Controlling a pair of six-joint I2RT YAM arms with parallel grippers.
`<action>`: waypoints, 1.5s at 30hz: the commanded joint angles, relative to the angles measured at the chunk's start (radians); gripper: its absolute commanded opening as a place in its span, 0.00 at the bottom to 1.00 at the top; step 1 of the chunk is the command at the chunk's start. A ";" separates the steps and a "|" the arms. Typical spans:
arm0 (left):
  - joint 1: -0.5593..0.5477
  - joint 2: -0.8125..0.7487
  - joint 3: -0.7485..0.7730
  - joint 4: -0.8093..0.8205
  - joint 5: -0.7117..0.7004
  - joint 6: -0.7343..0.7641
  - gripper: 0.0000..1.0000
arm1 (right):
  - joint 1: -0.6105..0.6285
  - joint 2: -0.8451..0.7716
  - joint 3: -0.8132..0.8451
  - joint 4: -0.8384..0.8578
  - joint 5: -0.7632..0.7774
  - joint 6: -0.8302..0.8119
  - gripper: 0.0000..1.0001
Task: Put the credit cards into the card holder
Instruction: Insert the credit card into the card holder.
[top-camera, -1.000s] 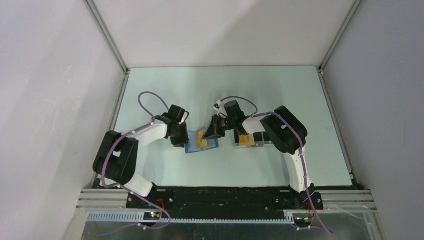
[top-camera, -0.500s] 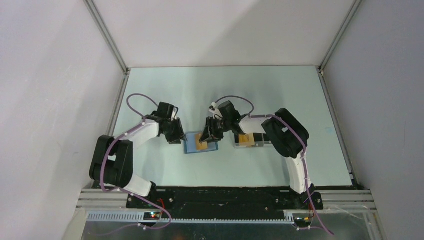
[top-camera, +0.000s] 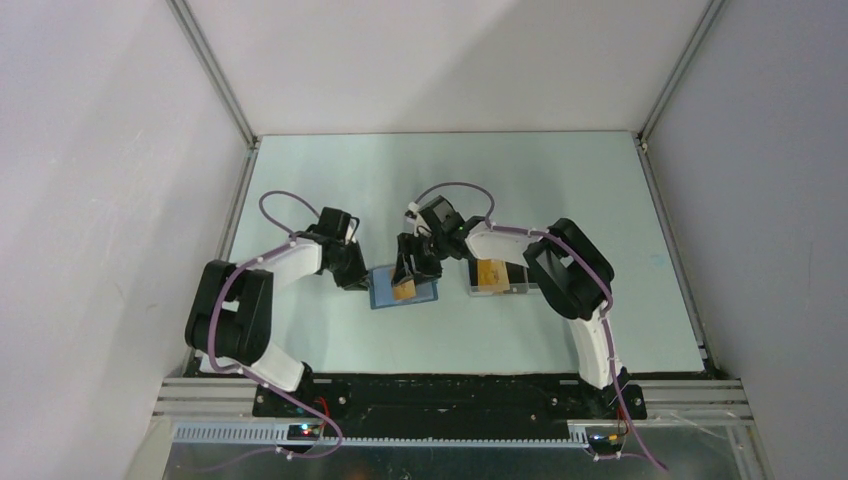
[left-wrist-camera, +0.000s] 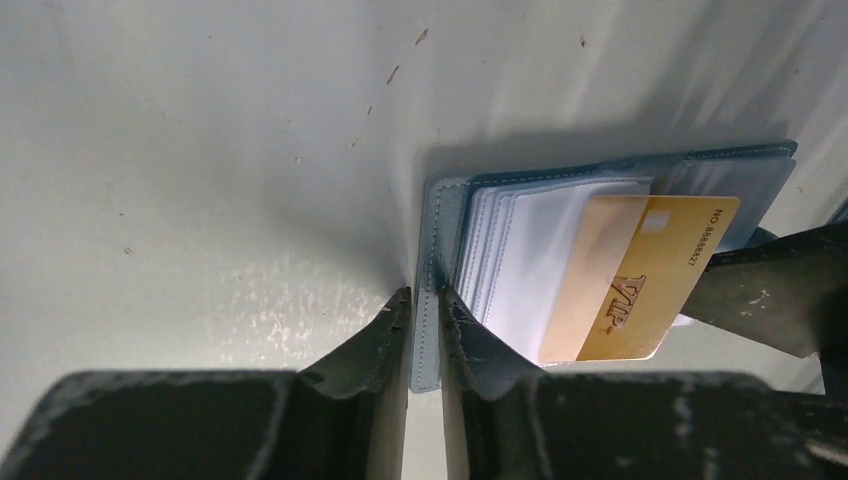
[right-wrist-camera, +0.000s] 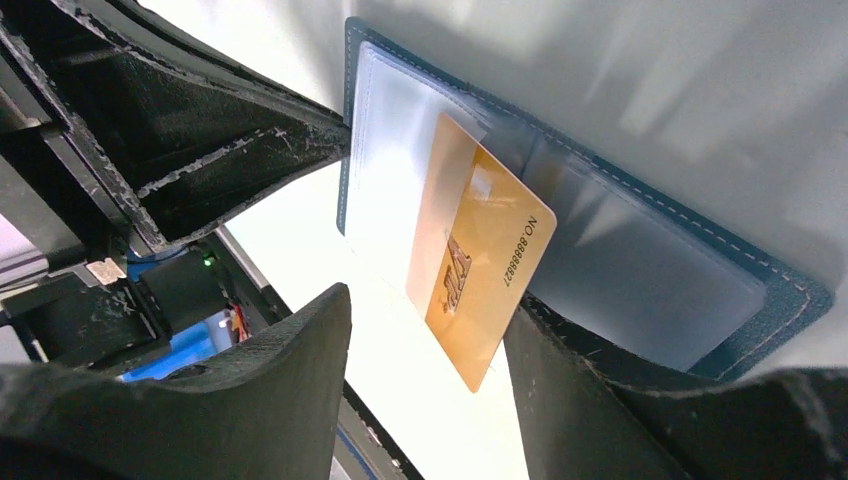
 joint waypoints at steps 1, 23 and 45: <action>-0.005 0.044 0.003 0.016 -0.025 0.013 0.20 | 0.018 0.011 0.062 -0.145 0.074 -0.082 0.62; -0.011 0.021 -0.012 0.014 -0.040 -0.004 0.07 | 0.051 0.002 0.153 -0.344 0.168 -0.130 0.74; -0.012 0.011 -0.016 0.016 -0.018 -0.004 0.01 | 0.087 0.101 0.244 -0.109 -0.138 -0.077 0.72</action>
